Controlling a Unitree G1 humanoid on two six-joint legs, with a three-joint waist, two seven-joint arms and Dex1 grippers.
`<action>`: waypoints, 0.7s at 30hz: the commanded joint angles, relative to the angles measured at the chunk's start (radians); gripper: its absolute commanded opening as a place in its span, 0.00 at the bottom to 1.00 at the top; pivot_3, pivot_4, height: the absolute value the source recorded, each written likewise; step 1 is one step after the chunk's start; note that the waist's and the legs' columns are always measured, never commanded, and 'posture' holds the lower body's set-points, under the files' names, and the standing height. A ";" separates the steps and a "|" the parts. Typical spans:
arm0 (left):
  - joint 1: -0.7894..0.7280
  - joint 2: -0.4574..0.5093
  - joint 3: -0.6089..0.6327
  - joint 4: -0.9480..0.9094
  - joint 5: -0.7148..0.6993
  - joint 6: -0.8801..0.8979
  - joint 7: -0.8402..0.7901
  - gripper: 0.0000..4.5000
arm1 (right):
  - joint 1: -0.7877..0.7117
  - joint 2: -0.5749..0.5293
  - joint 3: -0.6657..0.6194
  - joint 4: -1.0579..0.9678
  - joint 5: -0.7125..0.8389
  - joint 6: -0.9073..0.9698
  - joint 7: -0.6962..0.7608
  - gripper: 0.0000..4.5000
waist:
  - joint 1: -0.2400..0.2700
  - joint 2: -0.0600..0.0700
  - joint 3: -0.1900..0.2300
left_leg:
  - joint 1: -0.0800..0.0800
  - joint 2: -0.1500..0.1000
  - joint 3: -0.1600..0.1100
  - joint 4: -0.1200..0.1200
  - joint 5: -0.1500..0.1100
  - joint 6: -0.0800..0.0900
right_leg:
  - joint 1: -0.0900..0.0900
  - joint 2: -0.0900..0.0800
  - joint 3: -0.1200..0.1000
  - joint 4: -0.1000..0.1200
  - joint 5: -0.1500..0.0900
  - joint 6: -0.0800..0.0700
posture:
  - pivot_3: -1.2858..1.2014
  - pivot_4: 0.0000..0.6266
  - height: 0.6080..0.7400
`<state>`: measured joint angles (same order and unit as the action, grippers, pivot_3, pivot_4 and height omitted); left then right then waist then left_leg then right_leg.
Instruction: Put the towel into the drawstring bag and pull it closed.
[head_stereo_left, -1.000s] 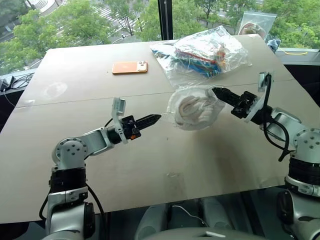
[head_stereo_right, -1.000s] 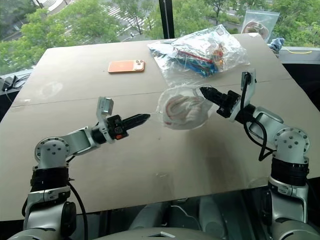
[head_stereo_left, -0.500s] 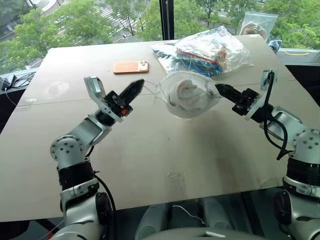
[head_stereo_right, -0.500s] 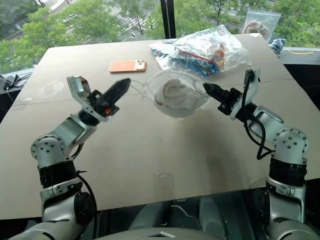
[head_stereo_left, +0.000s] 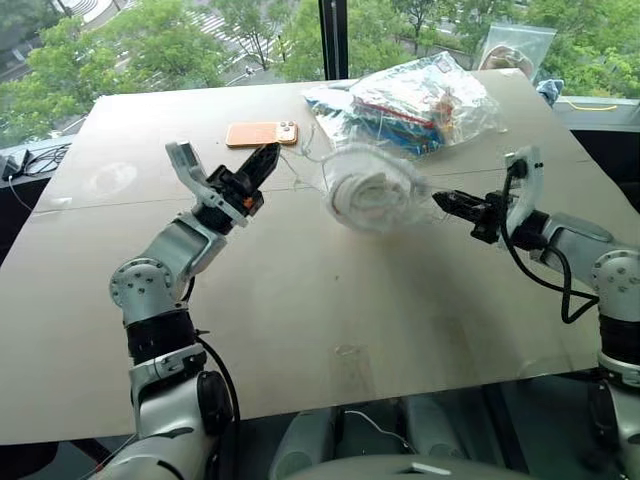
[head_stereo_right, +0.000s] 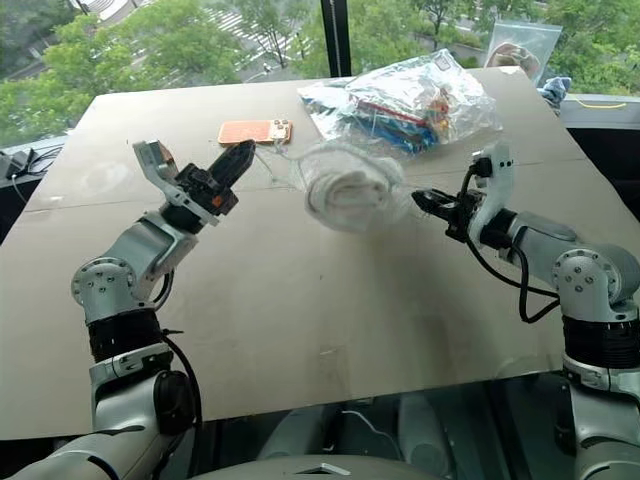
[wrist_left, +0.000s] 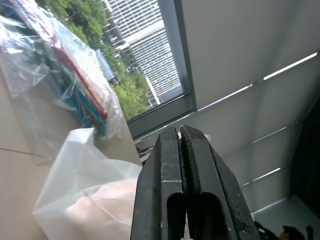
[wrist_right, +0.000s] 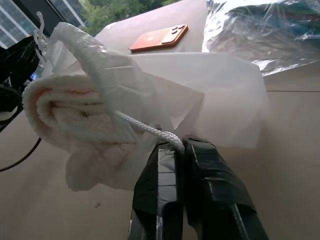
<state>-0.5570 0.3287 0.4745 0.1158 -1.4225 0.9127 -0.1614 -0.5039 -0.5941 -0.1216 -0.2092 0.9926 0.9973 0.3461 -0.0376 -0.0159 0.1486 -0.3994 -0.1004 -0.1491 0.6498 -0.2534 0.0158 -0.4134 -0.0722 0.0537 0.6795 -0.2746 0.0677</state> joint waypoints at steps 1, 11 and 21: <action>-0.002 -0.010 -0.010 -0.016 0.042 -0.036 -0.008 0.00 | 0.014 -0.002 0.013 -0.016 -0.073 -0.032 0.013 0.42 | 0.001 0.000 0.000 | 0.000 0.000 0.000 0.000 0.000 0.000 | 0.000 0.000 0.000 0.000 0.000 0.000 | 0.52 0.24 1.00; -0.009 -0.007 -0.007 -0.031 0.057 -0.025 -0.015 0.00 | 0.147 -0.088 0.126 -0.199 -0.159 -0.052 0.226 0.60 | 0.002 0.000 0.000 | 0.000 0.000 0.000 0.000 0.000 0.000 | 0.000 0.000 0.000 0.000 0.000 0.000 | 0.52 0.24 1.00; 0.009 0.008 -0.028 -0.093 0.020 0.044 -0.016 0.00 | 0.155 0.063 0.216 -0.210 -0.108 0.014 0.235 1.00 | 0.005 -0.003 0.000 | 0.000 0.000 -0.001 0.001 0.000 0.000 | 0.000 0.000 -0.001 0.000 0.000 0.000 | 0.52 0.24 1.00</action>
<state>-0.5447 0.3268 0.4406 0.0655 -1.3750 0.9525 -0.1721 -0.3360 -0.5504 0.1146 -0.4249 0.8548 1.0015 0.6002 -0.0321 -0.0188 0.1482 -0.3994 -0.1003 -0.1501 0.6508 -0.2535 0.0157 -0.4131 -0.0723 0.0532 0.6796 -0.2746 0.0678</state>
